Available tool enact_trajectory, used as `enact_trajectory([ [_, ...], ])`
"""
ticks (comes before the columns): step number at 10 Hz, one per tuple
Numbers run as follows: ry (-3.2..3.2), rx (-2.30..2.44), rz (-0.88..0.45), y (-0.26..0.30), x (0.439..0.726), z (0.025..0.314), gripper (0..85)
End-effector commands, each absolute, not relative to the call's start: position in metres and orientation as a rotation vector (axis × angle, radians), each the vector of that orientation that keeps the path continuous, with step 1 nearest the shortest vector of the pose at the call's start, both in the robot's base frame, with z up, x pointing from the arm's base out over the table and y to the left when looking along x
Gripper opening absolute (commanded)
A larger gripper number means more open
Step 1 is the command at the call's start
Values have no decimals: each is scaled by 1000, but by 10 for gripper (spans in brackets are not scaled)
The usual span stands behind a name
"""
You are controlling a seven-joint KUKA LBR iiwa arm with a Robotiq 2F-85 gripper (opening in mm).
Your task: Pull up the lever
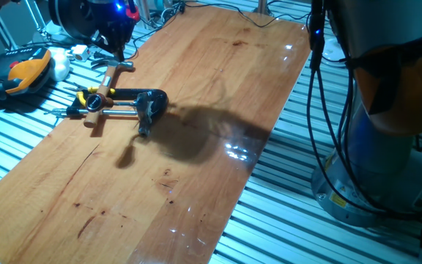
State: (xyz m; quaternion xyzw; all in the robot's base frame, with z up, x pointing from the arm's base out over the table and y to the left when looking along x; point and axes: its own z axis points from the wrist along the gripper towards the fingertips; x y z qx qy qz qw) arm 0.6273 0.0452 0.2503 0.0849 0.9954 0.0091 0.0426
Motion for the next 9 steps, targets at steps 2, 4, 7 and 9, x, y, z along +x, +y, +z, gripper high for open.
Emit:
enact_trajectory([
  [2, 3045, 262, 26, 45, 627, 250, 0],
  [4, 3045, 264, 26, 45, 628, 250, 0],
  [7, 3045, 264, 26, 45, 628, 249, 0],
  [9, 3046, 267, 26, 46, 628, 249, 0],
])
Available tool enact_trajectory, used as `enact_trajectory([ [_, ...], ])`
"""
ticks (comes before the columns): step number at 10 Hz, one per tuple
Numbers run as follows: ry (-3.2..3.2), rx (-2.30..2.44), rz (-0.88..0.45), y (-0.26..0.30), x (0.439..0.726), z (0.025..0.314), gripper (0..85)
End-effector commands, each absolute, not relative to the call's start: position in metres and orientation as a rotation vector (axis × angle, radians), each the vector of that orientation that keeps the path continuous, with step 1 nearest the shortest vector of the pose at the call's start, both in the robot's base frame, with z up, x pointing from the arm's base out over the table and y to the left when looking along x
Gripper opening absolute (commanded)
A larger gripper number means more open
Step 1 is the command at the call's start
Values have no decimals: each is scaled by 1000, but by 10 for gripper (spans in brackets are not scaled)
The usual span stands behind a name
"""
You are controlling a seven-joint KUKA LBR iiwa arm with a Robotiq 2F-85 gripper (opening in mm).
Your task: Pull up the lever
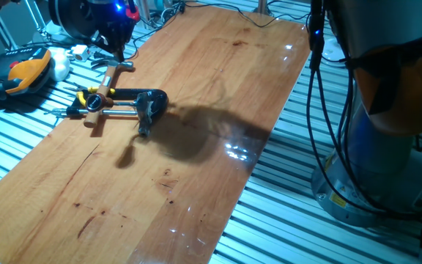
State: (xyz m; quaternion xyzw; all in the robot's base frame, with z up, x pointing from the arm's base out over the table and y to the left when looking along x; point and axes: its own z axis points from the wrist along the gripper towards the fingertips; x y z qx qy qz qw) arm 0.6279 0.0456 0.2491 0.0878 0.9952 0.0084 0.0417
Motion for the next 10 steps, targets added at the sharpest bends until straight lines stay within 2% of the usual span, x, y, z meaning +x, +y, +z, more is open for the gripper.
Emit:
enact_trajectory([
  [1, 3046, 271, 26, 46, 628, 249, 0],
  [10, 3041, 271, 22, 43, 632, 247, 0],
])
